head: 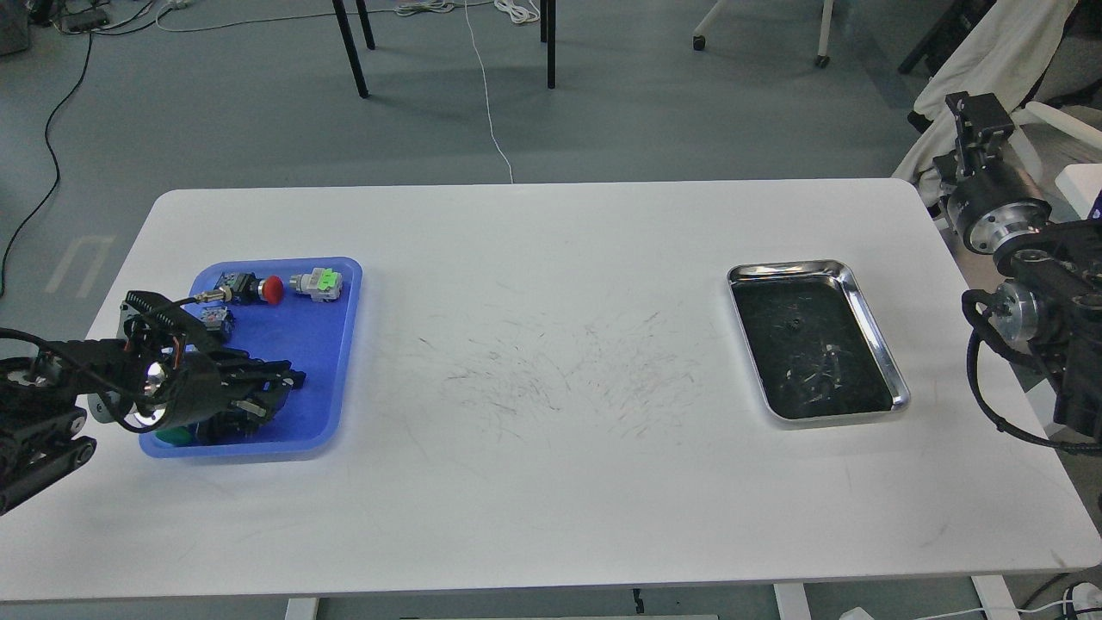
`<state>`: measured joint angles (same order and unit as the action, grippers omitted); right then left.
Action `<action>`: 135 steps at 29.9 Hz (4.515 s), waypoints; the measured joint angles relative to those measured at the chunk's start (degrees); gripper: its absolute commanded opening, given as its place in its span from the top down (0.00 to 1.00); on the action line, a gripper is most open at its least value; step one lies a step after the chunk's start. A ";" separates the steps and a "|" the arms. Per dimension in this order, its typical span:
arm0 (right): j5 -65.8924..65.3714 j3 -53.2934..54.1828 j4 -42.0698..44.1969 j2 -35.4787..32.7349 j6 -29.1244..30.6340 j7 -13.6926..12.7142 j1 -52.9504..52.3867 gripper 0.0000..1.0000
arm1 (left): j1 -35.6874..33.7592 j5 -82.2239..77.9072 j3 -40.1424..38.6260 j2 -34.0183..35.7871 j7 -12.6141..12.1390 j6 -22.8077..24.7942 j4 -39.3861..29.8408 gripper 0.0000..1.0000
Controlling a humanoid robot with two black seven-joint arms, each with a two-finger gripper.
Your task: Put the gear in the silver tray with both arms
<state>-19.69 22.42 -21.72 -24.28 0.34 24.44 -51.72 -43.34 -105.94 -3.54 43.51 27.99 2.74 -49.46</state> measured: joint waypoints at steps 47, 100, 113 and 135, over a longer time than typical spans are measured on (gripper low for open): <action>-0.09 -0.54 0.11 -0.61 0.01 -0.10 -0.39 0.12 | -21.45 -7.97 0.19 -33.73 0.01 6.14 1.10 0.96; -0.64 -1.16 0.89 -0.69 0.18 -0.17 -0.48 0.12 | -12.45 -7.67 2.72 -43.51 0.00 4.71 10.73 0.90; -0.70 -1.24 0.89 -0.67 0.18 -0.19 -0.26 0.12 | -11.55 -7.33 2.55 -43.51 0.01 4.72 10.97 0.77; -0.96 -1.24 0.89 -0.69 0.10 -0.19 -0.34 0.12 | -11.28 -4.05 1.64 -43.51 0.01 4.81 10.89 0.53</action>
<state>-20.65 21.18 -20.83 -24.97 0.44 24.25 -52.06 -54.62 -109.99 -1.91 0.00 28.00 7.55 -38.58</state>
